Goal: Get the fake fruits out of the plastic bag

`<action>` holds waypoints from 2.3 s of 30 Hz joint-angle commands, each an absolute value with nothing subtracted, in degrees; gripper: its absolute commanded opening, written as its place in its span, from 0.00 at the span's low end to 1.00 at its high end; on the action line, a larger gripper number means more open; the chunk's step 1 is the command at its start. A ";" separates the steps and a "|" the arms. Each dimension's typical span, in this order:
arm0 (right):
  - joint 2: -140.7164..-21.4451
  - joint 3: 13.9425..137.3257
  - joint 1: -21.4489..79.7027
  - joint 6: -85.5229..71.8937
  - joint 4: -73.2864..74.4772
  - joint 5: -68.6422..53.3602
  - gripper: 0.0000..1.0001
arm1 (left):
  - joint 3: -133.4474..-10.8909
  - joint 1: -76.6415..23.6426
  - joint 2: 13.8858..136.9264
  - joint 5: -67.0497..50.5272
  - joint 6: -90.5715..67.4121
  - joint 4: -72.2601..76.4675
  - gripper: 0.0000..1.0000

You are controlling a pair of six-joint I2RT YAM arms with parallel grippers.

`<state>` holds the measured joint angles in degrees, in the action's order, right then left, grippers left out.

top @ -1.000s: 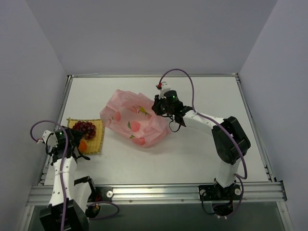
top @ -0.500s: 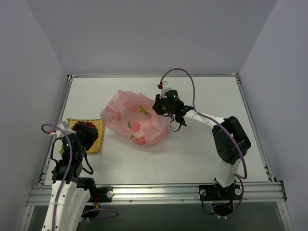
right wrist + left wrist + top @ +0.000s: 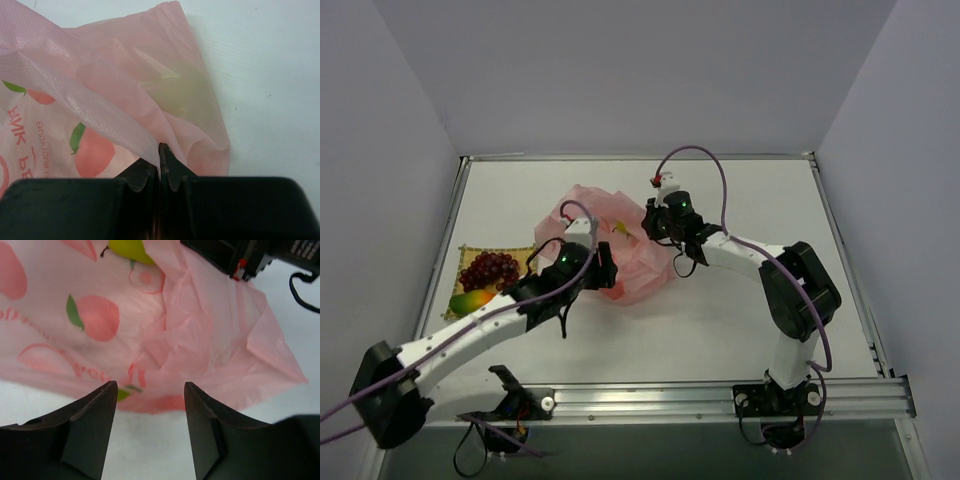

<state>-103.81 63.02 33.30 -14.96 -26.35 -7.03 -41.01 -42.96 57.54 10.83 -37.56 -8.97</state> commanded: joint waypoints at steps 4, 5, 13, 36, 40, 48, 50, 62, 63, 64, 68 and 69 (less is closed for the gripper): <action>-101.16 61.53 32.78 -14.77 -29.88 -1.94 0.00 | -54.04 -42.89 74.43 17.22 -22.60 1.31 0.54; -100.64 61.09 32.70 -14.77 -30.14 -1.50 0.00 | -54.84 -42.54 75.84 17.66 -21.80 2.62 0.54; -99.32 59.86 32.17 -15.20 -31.20 2.02 0.00 | -62.75 -32.96 91.92 3.80 -17.77 6.24 0.61; -104.60 68.29 41.04 -12.13 -19.78 -5.80 0.01 | -37.35 -53.25 79.64 18.27 -37.09 20.48 0.60; -97.84 65.75 40.87 -13.09 -19.69 -4.75 0.01 | -39.90 -56.25 73.58 23.10 -36.12 13.04 0.61; -92.99 64.33 38.06 -11.69 -16.35 2.43 0.01 | -44.38 -49.23 70.04 26.55 -36.82 4.22 0.62; -93.34 65.21 37.97 -10.29 -16.17 4.21 0.01 | -45.43 -48.69 72.49 26.28 -36.57 4.48 0.62; -100.46 71.72 36.13 -7.91 -16.52 3.36 0.01 | -55.18 -46.23 87.61 22.24 -20.58 15.55 0.78; -100.72 71.89 35.69 -8.00 -16.70 2.56 0.01 | -55.98 -45.53 88.58 21.45 -18.30 15.99 0.82; -100.81 72.24 35.25 -8.43 -16.96 1.68 0.01 | -56.68 -44.48 89.46 20.14 -17.67 16.08 0.82; -101.34 73.12 31.65 -9.84 -18.10 -3.07 0.02 | -58.53 -38.25 93.59 15.14 -16.97 16.87 0.82; -102.29 73.56 31.12 -9.84 -18.02 -5.08 0.02 | -59.06 -37.45 94.39 13.81 -15.74 17.48 0.82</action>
